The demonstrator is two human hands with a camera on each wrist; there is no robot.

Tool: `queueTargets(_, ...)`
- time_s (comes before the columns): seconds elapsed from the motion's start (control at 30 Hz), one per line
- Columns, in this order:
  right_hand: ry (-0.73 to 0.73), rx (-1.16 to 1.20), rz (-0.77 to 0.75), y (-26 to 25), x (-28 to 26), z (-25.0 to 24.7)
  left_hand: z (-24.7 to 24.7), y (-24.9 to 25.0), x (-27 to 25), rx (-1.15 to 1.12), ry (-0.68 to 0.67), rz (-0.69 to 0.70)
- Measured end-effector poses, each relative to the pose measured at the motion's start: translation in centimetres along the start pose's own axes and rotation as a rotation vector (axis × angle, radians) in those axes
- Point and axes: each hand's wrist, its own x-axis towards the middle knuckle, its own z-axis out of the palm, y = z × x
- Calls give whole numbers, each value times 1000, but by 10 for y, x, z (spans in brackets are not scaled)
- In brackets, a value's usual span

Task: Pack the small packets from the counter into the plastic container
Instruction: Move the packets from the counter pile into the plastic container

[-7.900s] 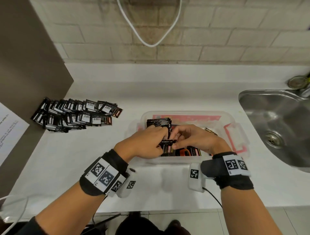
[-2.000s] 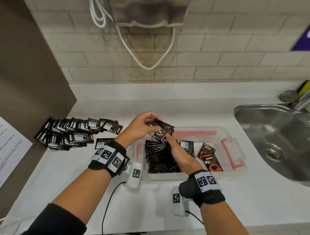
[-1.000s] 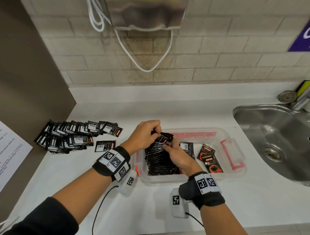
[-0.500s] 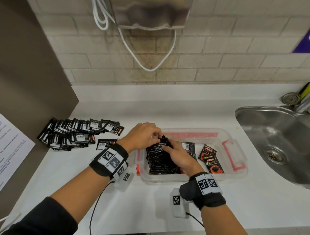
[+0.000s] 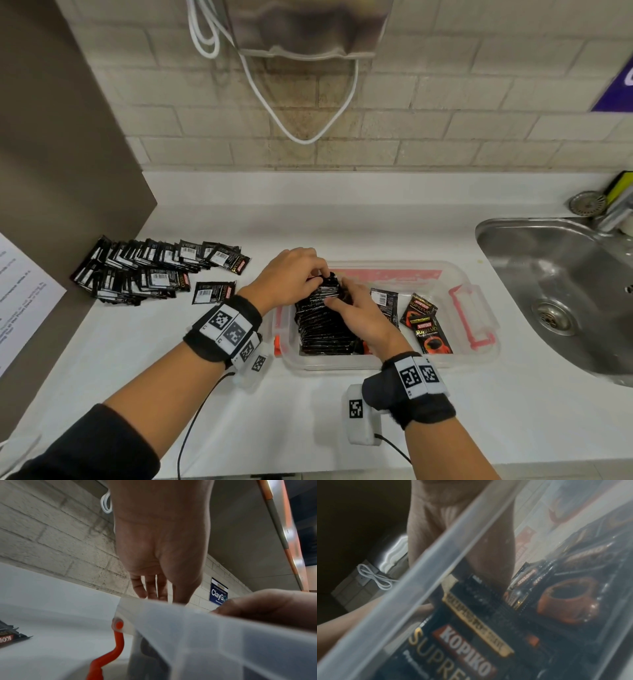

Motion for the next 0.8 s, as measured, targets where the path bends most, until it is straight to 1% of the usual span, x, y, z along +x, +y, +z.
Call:
queueTargets(0.13,123,10,-9,2,0,-4,2,-3,-6,46,17,9)
queueTargets(0.17,130,2,-10,2,0,-4,3,-4,-8,66,22,7)
queueTargets(0.2,113,7,-11,1,-1,-3,4,-5,-10,82,30,-3)
queueTargets(0.27,22,30,4,-1,-3,0,7,-8,-13,95,51,-33)
queueTargets(0.33,-40,18,19,-3,-5,2,11,-8,-16,69,46,-58)
queueTargets(0.37,-49,11,25,-2,-5,2,13,-9,-17,44,38,-62)
queueTargets(0.5,1,-45,21,-4,-3,3,19,-11,-23,-24,56,-43)
queueTargets(0.57,-43,-103,71,-5,-3,5,24,-11,-27,-8,60,-28)
queueTargets(0.63,-89,-106,95,-6,-3,6,27,-10,-29,8,70,-17)
queueTargets(0.7,-65,-56,77,-5,-2,5,29,-10,-30,-6,96,-11)
queueTargets(0.77,24,-30,46,-7,-4,4,28,-12,-32,-61,139,-9)
queueTargets(0.8,92,-40,26,-9,-5,5,27,-13,-34,-97,164,-12)
